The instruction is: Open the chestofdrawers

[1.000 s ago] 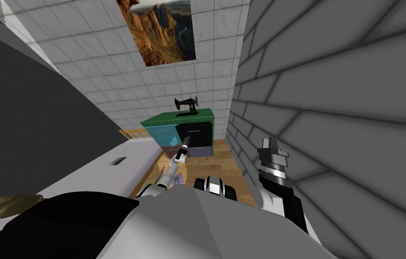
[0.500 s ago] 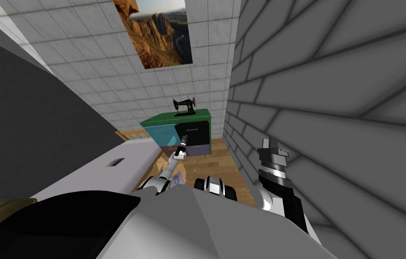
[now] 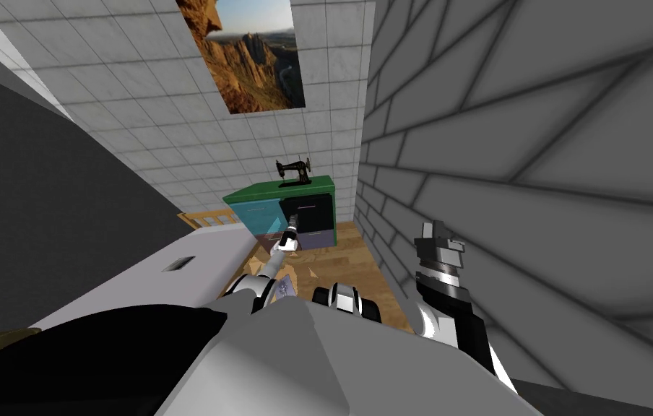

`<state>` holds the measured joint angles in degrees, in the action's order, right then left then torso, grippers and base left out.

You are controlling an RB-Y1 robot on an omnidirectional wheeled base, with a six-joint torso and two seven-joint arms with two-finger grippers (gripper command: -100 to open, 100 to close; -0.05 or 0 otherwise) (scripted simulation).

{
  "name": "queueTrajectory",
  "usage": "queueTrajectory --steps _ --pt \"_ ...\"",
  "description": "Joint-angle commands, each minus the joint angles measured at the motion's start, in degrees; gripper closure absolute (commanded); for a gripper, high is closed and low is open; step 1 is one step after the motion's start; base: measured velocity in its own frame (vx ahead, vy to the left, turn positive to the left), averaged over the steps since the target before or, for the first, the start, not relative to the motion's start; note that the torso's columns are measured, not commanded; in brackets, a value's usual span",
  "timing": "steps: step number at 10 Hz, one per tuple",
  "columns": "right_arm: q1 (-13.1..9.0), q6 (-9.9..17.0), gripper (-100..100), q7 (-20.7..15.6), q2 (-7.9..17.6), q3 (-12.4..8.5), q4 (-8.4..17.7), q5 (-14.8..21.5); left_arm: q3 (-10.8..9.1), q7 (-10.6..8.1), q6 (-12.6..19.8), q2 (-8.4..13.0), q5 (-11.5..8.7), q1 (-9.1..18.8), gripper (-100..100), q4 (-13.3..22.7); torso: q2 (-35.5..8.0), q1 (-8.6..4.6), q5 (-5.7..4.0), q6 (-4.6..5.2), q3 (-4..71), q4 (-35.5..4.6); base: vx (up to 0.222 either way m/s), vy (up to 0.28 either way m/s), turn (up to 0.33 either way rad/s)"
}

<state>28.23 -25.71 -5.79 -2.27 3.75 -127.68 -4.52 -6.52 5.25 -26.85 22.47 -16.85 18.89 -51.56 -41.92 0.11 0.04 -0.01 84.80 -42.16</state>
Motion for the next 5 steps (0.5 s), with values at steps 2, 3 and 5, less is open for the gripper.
queueTrajectory --steps 2,3,5 --pt "0.0 0.0 0 0.0 0.0 0.0 0.0 0.0 -2.06 0.85 -1.6 2.0 -2.6 4.9 100 5.8 -0.8 -0.25 -0.09 0.03 -0.5 -0.3 -0.136 -0.047 -0.126" --pt "0.0 0.0 0 0.0 0.0 0.0 0.0 0.0 -2.06 0.85 -1.6 2.0 -2.6 5.4 100 7.7 -0.5 -0.17 -0.07 -0.02 -0.3 -0.2 -0.035 -0.027 0.028" --pt "0.0 0.0 0 0.0 0.0 0.0 0.0 0.0 -4.09 1.73 -3.3 3.9 -5.1 10.4 100 12.3 -0.4 -0.13 -0.04 0.1 -0.2 -0.1 -0.158 -0.052 -0.26"
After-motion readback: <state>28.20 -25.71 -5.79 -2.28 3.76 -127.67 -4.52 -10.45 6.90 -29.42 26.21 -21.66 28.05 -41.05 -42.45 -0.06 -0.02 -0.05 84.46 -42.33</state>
